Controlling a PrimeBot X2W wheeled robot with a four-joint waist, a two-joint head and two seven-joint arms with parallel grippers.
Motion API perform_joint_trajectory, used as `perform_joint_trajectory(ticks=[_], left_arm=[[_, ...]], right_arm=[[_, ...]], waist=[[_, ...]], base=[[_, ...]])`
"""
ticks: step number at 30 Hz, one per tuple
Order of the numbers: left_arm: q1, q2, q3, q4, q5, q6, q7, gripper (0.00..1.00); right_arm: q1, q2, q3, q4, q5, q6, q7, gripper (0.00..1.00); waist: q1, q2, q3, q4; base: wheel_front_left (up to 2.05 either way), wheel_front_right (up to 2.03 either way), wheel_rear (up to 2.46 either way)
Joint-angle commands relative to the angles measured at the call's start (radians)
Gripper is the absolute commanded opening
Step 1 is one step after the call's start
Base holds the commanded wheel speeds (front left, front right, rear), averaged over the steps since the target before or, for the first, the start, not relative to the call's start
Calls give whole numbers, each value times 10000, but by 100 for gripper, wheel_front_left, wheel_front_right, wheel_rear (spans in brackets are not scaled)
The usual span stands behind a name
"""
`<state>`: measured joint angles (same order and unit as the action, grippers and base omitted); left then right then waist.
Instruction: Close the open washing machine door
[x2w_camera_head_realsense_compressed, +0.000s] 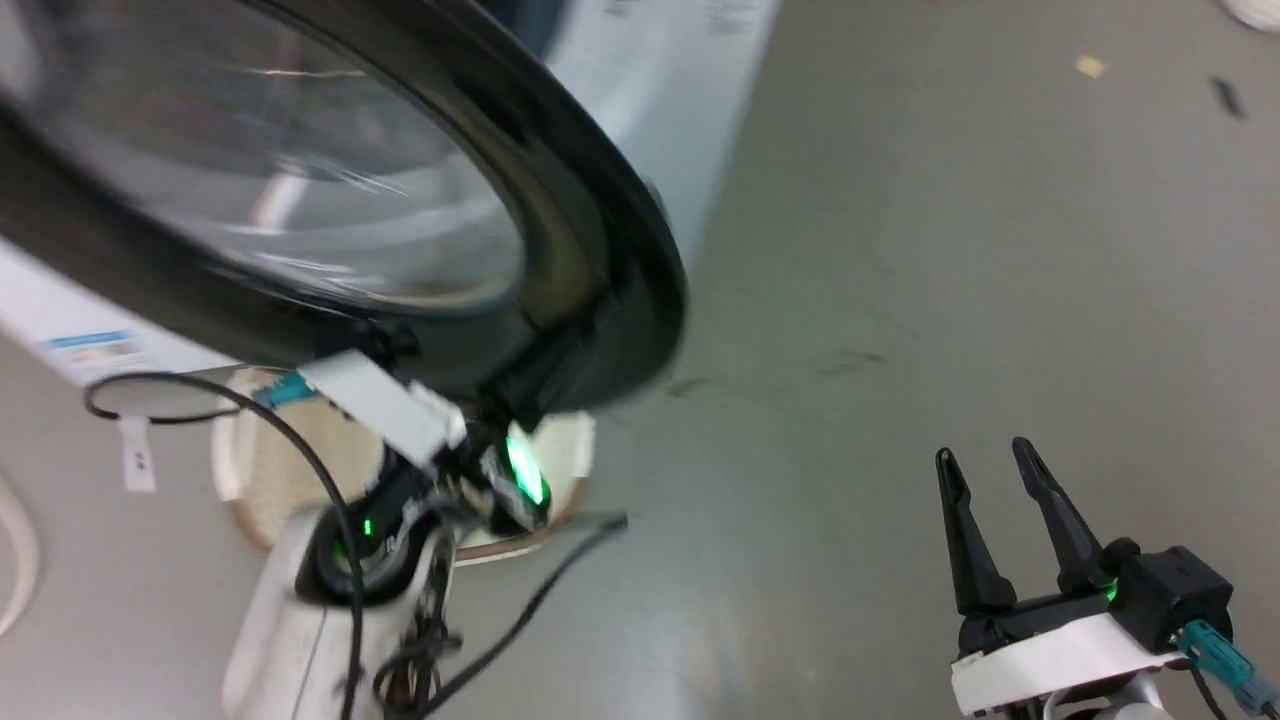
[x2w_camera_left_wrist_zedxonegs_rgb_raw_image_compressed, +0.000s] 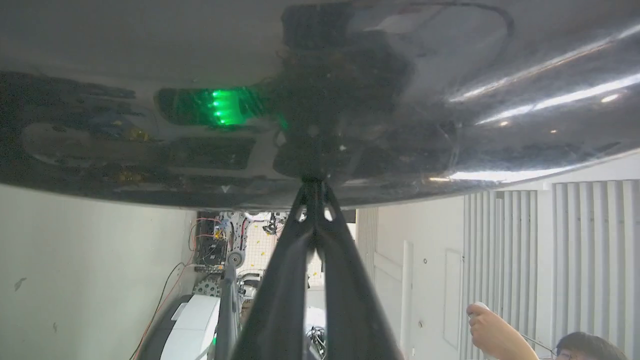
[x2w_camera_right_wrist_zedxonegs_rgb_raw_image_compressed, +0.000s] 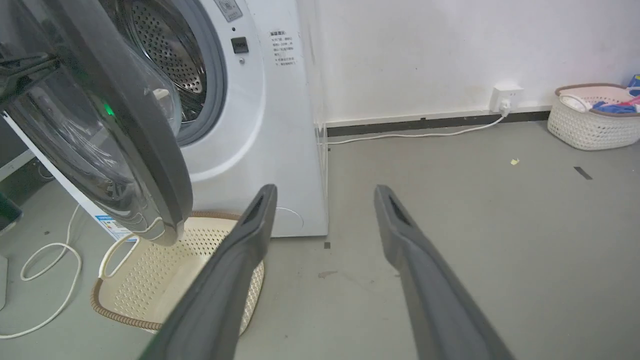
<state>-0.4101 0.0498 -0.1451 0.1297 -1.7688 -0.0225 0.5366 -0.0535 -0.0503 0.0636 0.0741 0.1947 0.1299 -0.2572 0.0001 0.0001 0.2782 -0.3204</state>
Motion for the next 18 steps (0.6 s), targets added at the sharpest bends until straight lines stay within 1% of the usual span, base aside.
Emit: perform_joint_trajectory(ticks=[1, 2, 4, 9, 11, 14, 18], left_arm=[[-590, 5, 98, 394, 29, -104, -611, 0], [-841, 5, 155, 617, 54, -142, -962, 0], [-1385, 5, 327, 1228, -210, -72, -1808, 0], [-2660, 5, 383, 2621, -493, -480, -3305, 0], [-2972, 5, 287, 3055, -561, -650, -3556, 0], [-3092, 5, 66, 3418, -676, -869, -3581, 0], [-2546, 72, -39, 3313, -279, -1052, -3615, 0]], right_arm=[[4, 1, 73, -14, 117, 8, -45, 100], [17, 1, 126, -17, 148, 8, -45, 100], [35, 1, 219, -23, 191, 8, -45, 100], [16, 1, 476, 0, 272, 8, -46, 100], [-1, 1, 543, -11, 268, 8, -46, 100], [3, 1, 526, -8, 209, 8, -46, 100], [18, 1, 358, -12, 62, 8, -46, 100]], waist=[[-1, -1, 603, -1052], [-1, -1, 625, -1153], [-1, -1, 643, -1290], [-1, -1, 583, -1424], [-1, -1, 520, -1359], [-1, -1, 373, -1148], [-1, -1, -15, -741]], base=[[0, 0, 0], [0, 0, 0], [0, 0, 0], [0, 0, 0], [0, 0, 0], [0, 0, 0], [0, 0, 0]])
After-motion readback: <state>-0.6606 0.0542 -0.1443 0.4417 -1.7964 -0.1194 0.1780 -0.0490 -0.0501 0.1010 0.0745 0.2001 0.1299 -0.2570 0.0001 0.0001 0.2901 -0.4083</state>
